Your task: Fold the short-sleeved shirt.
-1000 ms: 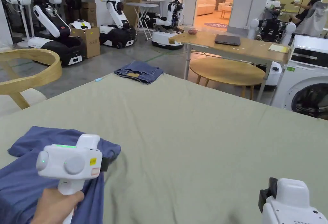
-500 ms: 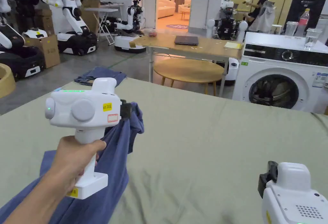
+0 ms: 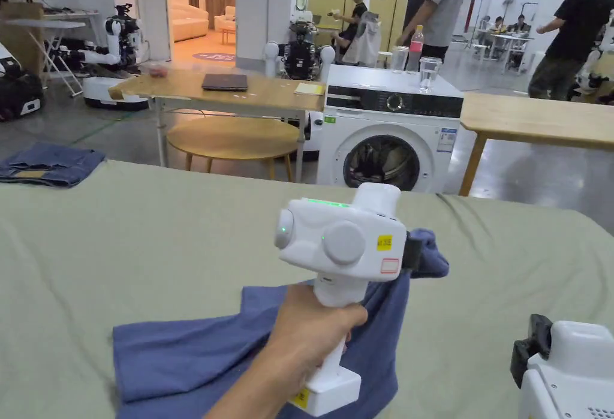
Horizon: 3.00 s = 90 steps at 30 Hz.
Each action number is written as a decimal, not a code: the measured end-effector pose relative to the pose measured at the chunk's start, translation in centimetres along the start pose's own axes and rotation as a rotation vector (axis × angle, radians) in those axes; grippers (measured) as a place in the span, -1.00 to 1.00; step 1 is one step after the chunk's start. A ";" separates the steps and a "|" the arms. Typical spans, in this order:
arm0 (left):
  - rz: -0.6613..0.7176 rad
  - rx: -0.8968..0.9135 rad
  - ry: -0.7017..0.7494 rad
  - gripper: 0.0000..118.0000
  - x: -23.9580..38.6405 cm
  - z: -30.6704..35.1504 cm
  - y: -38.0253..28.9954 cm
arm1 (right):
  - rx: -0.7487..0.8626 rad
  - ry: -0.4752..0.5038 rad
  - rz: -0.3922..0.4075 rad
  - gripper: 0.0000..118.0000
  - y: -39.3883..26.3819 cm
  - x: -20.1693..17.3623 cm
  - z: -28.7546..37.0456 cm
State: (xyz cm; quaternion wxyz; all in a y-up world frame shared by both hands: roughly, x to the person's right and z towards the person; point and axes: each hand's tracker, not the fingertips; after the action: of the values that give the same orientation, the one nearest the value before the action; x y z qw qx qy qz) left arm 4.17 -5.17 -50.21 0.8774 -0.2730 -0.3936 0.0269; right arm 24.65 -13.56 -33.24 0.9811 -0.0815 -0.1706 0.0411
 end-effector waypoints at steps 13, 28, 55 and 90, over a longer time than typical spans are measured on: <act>-0.020 -0.193 -0.093 -0.67 6.3 -6.3 -8.4 | -0.068 -0.128 -0.030 -1.00 -2.8 5.9 2.3; 0.044 0.125 0.187 -0.38 -1.5 6.9 -9.4 | -0.024 0.045 -0.080 -1.00 -0.1 -0.9 1.2; 0.466 -0.275 0.541 0.49 -33.9 8.0 -10.9 | -0.157 0.181 -0.004 -1.00 -2.2 -9.2 -6.1; 0.311 -0.107 0.529 -1.00 -27.4 13.4 -13.0 | -0.561 0.137 -0.054 0.23 -2.9 3.5 -10.9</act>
State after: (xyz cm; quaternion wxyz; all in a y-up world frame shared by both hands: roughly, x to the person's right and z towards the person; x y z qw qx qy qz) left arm -26.34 -17.25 -55.04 0.9192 -0.3731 -0.1060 0.0683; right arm 31.80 -17.59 -41.75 0.9302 -0.3477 -0.1109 -0.0394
